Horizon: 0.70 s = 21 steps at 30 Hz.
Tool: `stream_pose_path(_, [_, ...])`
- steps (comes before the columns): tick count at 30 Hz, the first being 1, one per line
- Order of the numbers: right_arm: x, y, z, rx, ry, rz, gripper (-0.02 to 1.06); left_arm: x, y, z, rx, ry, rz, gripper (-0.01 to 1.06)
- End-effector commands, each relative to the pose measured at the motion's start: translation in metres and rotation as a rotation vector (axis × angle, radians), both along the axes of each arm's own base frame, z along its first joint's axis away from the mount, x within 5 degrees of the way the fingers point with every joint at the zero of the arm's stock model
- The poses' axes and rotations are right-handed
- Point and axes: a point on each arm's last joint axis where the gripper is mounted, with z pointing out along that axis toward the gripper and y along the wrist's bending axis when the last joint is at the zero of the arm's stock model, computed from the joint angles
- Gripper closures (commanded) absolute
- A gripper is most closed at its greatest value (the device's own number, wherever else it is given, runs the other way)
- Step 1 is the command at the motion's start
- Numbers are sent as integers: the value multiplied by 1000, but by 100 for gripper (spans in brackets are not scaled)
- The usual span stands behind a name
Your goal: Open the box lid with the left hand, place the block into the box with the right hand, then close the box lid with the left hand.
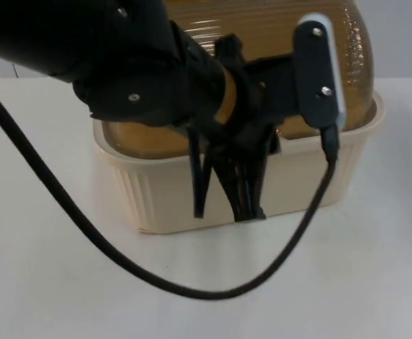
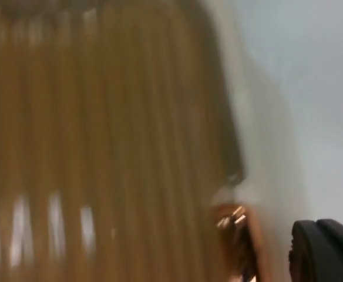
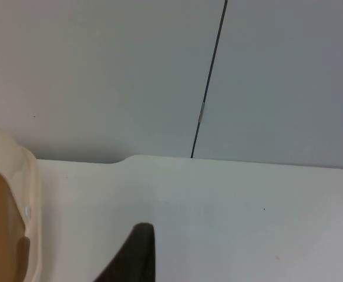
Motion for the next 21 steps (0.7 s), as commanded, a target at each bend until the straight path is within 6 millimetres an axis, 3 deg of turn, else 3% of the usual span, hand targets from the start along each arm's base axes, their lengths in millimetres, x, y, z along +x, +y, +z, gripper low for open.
stream_pose_path(1, [-1,1,2,-1,-5,3,0,5,4,1,-31,18,49,105])
stream_pose_path(17, [-1,0,2,-3,-5,2,0,6,4,-1,-19,13,39,105])
stream_pose_path(21, [-1,0,2,-3,-5,2,0,7,4,-9,1,24,34,105])
